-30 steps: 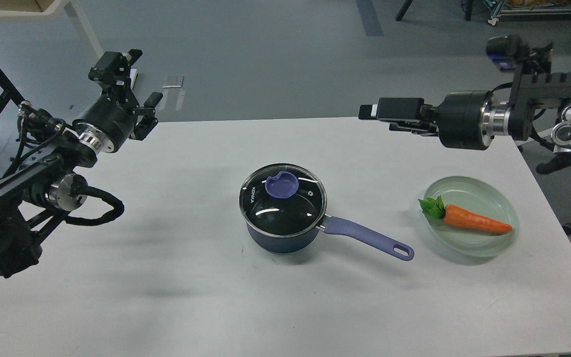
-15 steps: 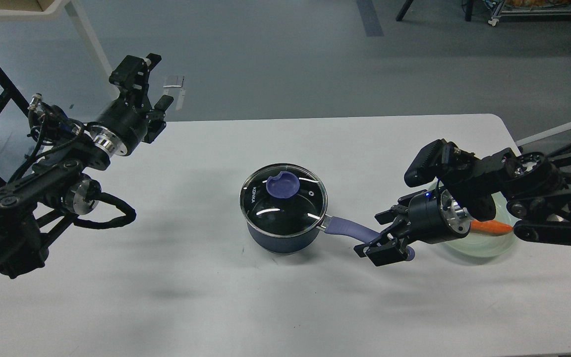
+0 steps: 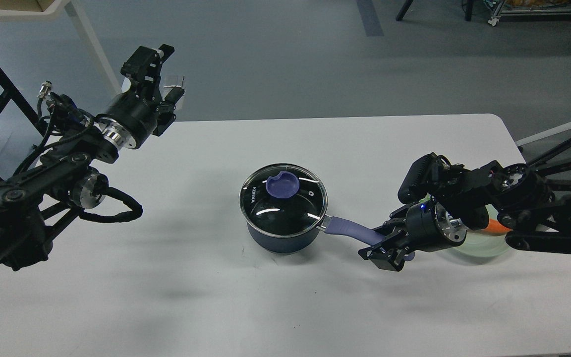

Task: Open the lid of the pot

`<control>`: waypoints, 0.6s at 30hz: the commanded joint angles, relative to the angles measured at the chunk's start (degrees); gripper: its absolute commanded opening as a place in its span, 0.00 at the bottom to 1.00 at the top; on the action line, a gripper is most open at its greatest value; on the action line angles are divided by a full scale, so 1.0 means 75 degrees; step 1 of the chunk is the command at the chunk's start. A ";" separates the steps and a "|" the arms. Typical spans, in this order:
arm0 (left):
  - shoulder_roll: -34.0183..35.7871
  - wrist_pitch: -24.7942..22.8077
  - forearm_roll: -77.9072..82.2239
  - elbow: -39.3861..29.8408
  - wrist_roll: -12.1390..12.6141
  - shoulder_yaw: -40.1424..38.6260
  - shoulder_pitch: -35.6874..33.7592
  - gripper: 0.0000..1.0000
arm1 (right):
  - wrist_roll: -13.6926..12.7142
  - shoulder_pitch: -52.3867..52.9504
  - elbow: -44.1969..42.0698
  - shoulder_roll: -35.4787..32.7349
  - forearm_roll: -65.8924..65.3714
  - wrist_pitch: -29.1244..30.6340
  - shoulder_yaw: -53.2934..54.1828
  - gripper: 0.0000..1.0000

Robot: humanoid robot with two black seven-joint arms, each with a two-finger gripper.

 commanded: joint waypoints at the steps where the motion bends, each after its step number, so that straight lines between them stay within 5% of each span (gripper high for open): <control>1: 0.0033 -0.0004 0.0899 -0.0100 0.0000 0.0214 -0.0113 0.98 | 0.0001 -0.0001 -0.0001 0.0014 -0.0012 0.0000 0.0012 0.37; 11: 0.0104 -0.0004 0.6183 -0.1330 -0.0035 0.0919 -0.0160 0.98 | -0.0011 0.0022 -0.0013 0.0144 -0.0059 0.0000 0.0000 0.23; 18: 0.0057 0.0020 0.8739 -0.1378 -0.0024 0.1550 -0.0441 0.98 | -0.0011 0.0011 -0.0013 0.0132 -0.0282 0.0000 0.0000 0.20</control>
